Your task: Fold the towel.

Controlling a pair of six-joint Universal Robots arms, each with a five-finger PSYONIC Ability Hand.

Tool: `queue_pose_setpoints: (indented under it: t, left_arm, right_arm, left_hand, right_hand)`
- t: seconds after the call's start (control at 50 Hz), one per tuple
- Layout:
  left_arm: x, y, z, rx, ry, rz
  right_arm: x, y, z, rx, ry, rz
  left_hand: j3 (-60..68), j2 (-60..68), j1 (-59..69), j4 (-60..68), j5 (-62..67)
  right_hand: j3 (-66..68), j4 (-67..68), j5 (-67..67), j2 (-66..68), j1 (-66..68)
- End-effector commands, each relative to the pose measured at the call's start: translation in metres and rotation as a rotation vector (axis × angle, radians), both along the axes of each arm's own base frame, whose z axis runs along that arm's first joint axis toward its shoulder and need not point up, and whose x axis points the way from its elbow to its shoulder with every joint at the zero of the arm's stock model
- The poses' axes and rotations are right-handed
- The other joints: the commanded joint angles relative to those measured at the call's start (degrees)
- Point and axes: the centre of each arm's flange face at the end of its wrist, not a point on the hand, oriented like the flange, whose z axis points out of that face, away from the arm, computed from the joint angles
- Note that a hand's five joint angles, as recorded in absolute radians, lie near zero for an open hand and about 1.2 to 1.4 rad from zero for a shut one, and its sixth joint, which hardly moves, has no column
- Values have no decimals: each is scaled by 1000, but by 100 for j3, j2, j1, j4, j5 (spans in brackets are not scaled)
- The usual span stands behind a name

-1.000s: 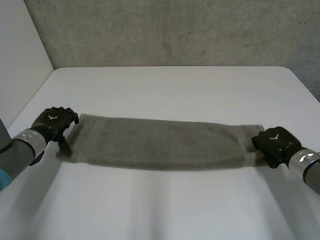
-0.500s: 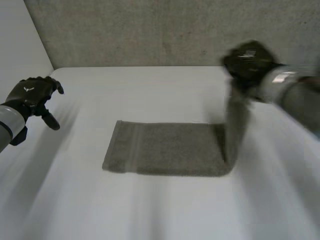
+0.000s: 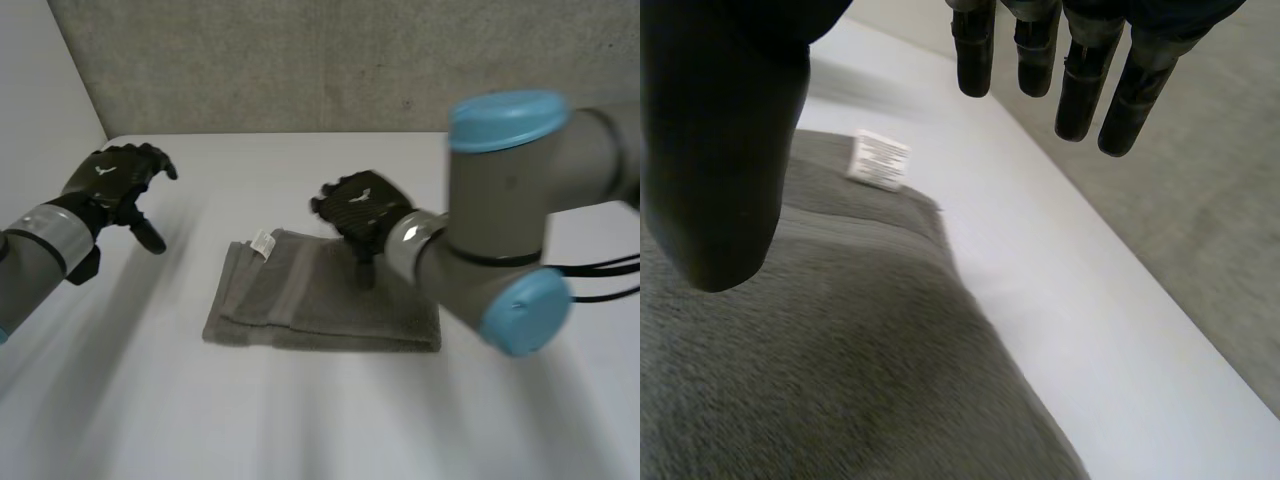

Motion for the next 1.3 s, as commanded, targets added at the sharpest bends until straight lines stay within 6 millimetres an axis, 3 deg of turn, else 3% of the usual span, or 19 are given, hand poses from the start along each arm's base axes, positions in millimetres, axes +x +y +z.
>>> queue_pose_setpoints:
  t: [0.02, 0.1, 0.14, 0.26, 0.48, 0.66, 0.7, 0.88, 0.92, 1.0, 1.2, 1.3]
  left_arm:
    - [-29, 16, -1, -7, -3, -89]
    - [-35, 19, -9, 14, -11, -110]
    - [-43, 22, -21, 44, -17, -133]
    - [-56, 26, -49, 97, -60, -180]
    - [-76, 35, -92, 86, -264, -285]
    - [-81, 41, -106, 110, -283, -309]
    - [-82, 42, -110, 119, -288, -310]
    - [-83, 45, -110, 124, -290, -317]
    - [-83, 46, -105, 116, -287, -314]
    - [-82, 47, -101, 109, -285, -313]
    - [-71, 58, -91, 131, -286, -297]
    - [-55, 56, -81, 125, -279, -253]
  right_arm:
    - [-46, 1, -9, 72, -24, -47]
    - [-56, 11, -27, 117, -5, -53]
    - [-61, 20, -47, 148, 16, -55]
    - [-78, 23, -66, 180, 30, -94]
    - [-82, 27, -77, 176, 20, -93]
    - [-82, 25, -78, 170, 7, -99]
    - [-82, 24, -79, 161, 3, -104]
    - [-84, 22, -79, 153, 1, -114]
    - [-88, 17, -80, 155, 1, -133]
    - [-90, 15, -79, 153, -1, -142]
    - [-92, 13, -80, 156, 2, -155]
    - [-93, 16, -82, 168, 7, -155]
  left_hand:
    - [-281, -305, -347, -302, -154]
    - [-45, -70, -111, -66, 82]
    - [388, 364, 323, 368, 516]
    - [946, 922, 880, 926, 1073]
    - [1300, 1276, 1234, 1280, 1427]
    - [1401, 1377, 1335, 1381, 1528]
    - [1936, 1912, 1870, 1915, 2063]
    - [3554, 3530, 3488, 3534, 3681]
    - [5094, 5070, 5028, 5074, 5221]
    - [6640, 6616, 6574, 6620, 6767]
    - [6647, 6623, 6581, 6627, 6774]
    - [6647, 6623, 6581, 6627, 6774]
  right_hand:
    - [-377, -414, -332, -350, -309]
    - [-377, -414, -332, -350, -309]
    - [-377, -414, -332, -350, -309]
    - [-377, -414, -332, -350, -309]
    - [-377, -414, -332, -350, -309]
    - [-377, -414, -332, -350, -309]
    - [-377, -414, -332, -350, -309]
    - [-377, -414, -332, -350, -309]
    - [-377, -414, -332, -350, -309]
    - [-377, -414, -332, -350, -309]
    - [-377, -414, -332, -350, -309]
    - [-377, -414, -332, -350, -309]
